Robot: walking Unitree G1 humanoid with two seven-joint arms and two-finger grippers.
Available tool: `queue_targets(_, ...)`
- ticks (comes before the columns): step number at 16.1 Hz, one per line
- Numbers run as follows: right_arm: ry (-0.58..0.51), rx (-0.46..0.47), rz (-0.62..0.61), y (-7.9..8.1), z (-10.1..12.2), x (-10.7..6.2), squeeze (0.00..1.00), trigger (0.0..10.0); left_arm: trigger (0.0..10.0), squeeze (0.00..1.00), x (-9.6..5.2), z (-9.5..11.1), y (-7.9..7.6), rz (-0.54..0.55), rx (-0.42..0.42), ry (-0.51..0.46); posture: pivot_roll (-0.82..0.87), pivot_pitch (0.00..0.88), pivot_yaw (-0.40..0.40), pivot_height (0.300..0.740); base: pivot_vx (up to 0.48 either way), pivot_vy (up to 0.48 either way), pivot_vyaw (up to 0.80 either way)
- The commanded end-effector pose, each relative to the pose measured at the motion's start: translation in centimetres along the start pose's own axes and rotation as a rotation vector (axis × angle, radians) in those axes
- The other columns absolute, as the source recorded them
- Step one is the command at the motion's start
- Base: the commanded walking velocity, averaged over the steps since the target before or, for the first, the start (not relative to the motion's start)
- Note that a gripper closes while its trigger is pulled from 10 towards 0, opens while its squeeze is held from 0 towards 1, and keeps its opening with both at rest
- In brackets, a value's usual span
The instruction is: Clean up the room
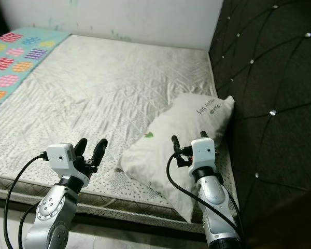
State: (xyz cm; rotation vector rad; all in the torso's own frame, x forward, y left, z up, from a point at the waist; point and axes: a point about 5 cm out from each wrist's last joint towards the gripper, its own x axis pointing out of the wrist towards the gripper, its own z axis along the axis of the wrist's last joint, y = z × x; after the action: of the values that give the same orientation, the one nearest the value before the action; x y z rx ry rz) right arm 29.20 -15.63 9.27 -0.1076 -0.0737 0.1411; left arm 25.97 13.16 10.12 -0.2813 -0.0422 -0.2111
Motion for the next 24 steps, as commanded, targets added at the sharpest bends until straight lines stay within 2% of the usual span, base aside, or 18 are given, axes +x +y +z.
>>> queue_targets(1,-0.004,-0.004,-0.015,-0.51,0.21,-0.02,0.00,10.0,10.0,0.00,0.04,0.09,-0.20,-0.006,0.000,-0.001,-0.12,0.089,-0.037,0.740,0.289,0.000,0.00)
queue_targets(9,-0.004,-0.006,-0.014,-0.50,0.19,0.01,0.00,10.0,10.0,0.00,0.12,-0.01,-0.20,-0.005,0.002,0.010,-0.12,0.086,-0.037,0.740,0.268,0.000,-0.67)
queue_targets(21,0.001,-0.006,-0.013,-0.59,0.03,-0.07,0.00,10.0,10.0,0.00,0.16,-0.29,0.07,0.025,-0.004,0.025,-0.12,0.085,-0.039,0.740,0.000,0.000,0.00)
queue_targets(24,0.007,-0.004,-0.012,-0.61,-0.03,-0.10,0.00,10.0,10.0,0.00,0.09,-0.37,0.19,0.039,-0.012,0.029,-0.12,0.086,-0.043,0.740,0.000,0.000,-0.69)
